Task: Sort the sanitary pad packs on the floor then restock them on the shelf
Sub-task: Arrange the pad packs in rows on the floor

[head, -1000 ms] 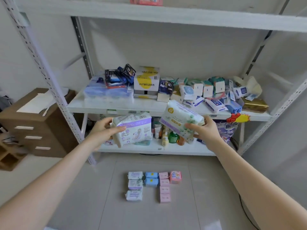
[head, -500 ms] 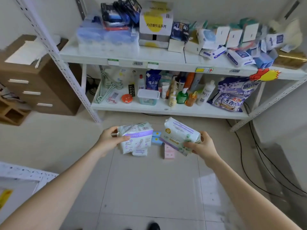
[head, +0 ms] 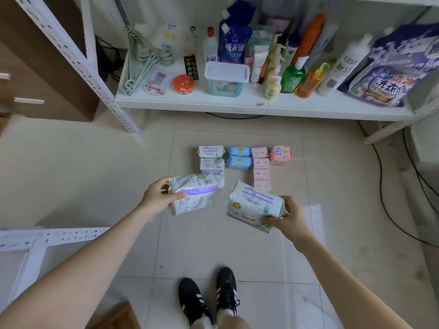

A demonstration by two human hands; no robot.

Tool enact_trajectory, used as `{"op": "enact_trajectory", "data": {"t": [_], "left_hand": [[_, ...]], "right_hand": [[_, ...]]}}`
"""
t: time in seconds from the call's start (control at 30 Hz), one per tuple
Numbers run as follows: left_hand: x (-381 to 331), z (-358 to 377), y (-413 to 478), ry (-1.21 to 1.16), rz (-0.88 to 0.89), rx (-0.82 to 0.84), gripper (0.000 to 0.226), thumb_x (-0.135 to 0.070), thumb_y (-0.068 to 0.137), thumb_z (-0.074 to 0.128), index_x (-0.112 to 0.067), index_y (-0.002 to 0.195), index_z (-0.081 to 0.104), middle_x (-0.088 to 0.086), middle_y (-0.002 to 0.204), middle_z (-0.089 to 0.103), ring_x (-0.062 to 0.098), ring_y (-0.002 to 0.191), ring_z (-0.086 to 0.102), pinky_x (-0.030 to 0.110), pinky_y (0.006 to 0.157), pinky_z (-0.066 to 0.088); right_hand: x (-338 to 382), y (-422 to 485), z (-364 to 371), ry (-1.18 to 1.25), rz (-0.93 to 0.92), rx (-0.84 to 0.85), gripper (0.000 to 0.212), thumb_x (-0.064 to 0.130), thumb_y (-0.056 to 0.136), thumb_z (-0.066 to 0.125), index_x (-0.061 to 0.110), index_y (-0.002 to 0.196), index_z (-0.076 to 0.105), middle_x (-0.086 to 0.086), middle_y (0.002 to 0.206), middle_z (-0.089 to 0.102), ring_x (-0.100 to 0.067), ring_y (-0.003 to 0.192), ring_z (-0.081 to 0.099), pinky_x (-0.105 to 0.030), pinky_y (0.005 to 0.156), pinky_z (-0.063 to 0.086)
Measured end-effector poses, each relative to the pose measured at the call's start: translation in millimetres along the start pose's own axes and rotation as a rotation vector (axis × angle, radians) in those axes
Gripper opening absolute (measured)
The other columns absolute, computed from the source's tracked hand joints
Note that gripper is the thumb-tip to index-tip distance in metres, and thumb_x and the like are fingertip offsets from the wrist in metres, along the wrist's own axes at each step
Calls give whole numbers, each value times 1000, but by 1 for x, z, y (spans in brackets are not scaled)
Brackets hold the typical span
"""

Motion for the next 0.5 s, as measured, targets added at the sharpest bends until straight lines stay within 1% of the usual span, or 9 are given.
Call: {"op": "enact_trajectory", "data": {"t": [0.07,0.17,0.27,0.33,0.4,0.5], "left_hand": [[28,9,27,-5,-21,8,48,-19,72,85,-22,115,64,6,114,66,26,107,64,50,89,55],[68,25,67,-25,-52,29,50,-18,73,84,-23,117,63,6,119,63,27,111,62,54,87,55],[110,44,115,-42,-57,44,46,-15,73,84,-26,113,63,4,116,65,26,109,63,52,86,56],[137,58,147,-59,-61,64,46,-14,75,83,-26,114,63,2,115,66,25,108,64,46,83,58],[162,70,178,-71,-57,88,48,-13,75,82,-25,117,62,1,116,65,21,106,65,39,77,59],[197,86,218,-89,-45,129,50,-8,76,80,-22,120,61,-1,110,66,14,96,66,24,60,57]], "right_hand": [[-27,21,15,5,18,10,59,-2,60,86,24,103,54,2,101,67,-17,93,65,-44,76,59],[-66,53,35,0,23,42,61,-3,61,85,20,108,54,3,103,67,-16,94,64,-34,72,57],[-109,95,54,-25,14,72,63,-1,60,86,19,111,54,0,105,67,-19,97,63,-41,78,57],[-138,124,67,-31,5,92,64,0,60,87,20,111,55,0,105,67,-19,96,63,-39,76,57],[-166,152,81,-35,-9,109,63,-1,59,88,21,109,55,1,104,67,-16,93,63,-32,72,56],[-207,193,103,-40,-24,142,62,-4,59,86,22,106,56,4,101,69,-15,93,63,-27,71,56]]}}
Point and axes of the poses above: each hand's wrist, its own y-axis towards the middle knuckle, its own z-axis out of the palm, x = y × z, the point moved 3 cm from there along y, towards the middle knuckle
